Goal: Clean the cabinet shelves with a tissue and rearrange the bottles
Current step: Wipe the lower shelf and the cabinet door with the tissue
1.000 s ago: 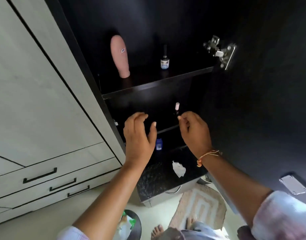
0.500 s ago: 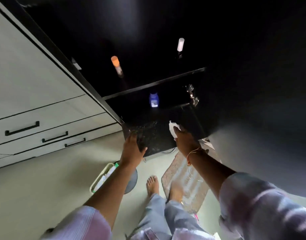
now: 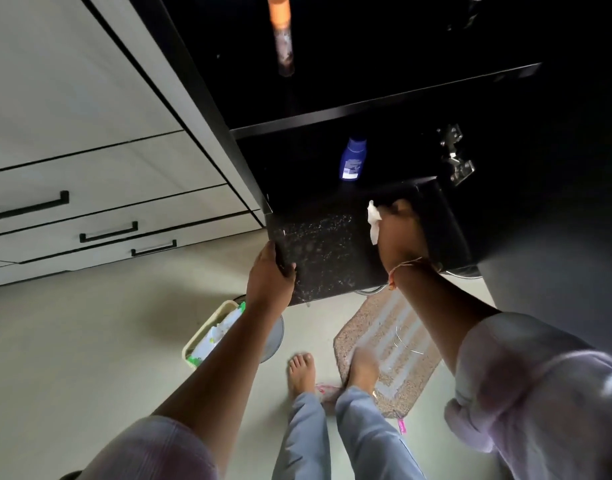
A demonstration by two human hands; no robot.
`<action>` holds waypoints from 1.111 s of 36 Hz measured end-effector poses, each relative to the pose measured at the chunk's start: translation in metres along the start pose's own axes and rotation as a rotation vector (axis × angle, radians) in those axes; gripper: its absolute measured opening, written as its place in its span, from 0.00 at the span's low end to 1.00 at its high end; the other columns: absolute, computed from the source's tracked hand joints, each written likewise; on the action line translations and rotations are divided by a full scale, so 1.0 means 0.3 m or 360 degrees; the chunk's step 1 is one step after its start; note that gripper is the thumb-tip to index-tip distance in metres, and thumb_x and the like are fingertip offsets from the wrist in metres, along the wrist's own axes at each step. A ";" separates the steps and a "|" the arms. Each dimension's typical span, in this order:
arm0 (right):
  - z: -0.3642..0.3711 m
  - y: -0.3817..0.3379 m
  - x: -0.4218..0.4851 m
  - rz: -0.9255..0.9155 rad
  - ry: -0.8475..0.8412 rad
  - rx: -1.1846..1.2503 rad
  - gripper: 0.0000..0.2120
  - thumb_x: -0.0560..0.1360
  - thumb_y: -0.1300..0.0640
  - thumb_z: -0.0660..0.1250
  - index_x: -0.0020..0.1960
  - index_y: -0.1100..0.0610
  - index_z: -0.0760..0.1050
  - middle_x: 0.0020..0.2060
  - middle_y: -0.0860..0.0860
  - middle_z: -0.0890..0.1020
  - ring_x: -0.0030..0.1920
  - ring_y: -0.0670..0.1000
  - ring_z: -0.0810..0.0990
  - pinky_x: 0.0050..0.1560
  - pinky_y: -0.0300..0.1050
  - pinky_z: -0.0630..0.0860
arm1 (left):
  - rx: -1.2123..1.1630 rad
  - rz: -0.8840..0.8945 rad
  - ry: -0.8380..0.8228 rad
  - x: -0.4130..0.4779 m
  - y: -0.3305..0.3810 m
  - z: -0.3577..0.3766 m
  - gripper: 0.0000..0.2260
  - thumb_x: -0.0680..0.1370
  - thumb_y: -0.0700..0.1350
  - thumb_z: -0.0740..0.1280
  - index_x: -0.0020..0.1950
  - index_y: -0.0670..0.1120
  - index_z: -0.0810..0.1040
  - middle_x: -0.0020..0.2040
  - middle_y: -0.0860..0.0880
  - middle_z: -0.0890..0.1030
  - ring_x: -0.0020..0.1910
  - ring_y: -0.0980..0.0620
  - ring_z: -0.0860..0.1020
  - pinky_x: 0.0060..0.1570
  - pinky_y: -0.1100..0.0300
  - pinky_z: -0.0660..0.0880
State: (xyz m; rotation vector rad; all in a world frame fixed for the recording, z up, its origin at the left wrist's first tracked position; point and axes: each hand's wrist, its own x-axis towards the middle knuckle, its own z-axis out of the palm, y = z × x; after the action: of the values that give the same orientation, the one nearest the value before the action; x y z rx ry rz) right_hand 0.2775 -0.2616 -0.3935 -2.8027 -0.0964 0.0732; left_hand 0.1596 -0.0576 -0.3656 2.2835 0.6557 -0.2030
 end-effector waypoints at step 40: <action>0.126 -0.463 -0.229 -0.0910 -0.0502 -0.0206 0.23 0.78 0.67 0.58 0.72 0.57 0.67 0.68 0.50 0.71 0.63 0.57 0.72 0.51 0.53 0.81 | -0.0562 -0.0145 -0.0144 0.004 -0.031 -0.090 0.29 0.75 0.26 0.57 0.74 0.46 0.64 0.59 0.57 0.72 0.59 0.59 0.72 0.47 0.75 0.69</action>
State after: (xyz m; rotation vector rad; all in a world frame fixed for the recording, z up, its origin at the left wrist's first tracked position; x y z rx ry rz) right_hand 0.1987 -0.1236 -0.3804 -2.7470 -0.9949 0.3780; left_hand 0.1547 -0.0328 -0.3525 1.8982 0.6896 -0.2141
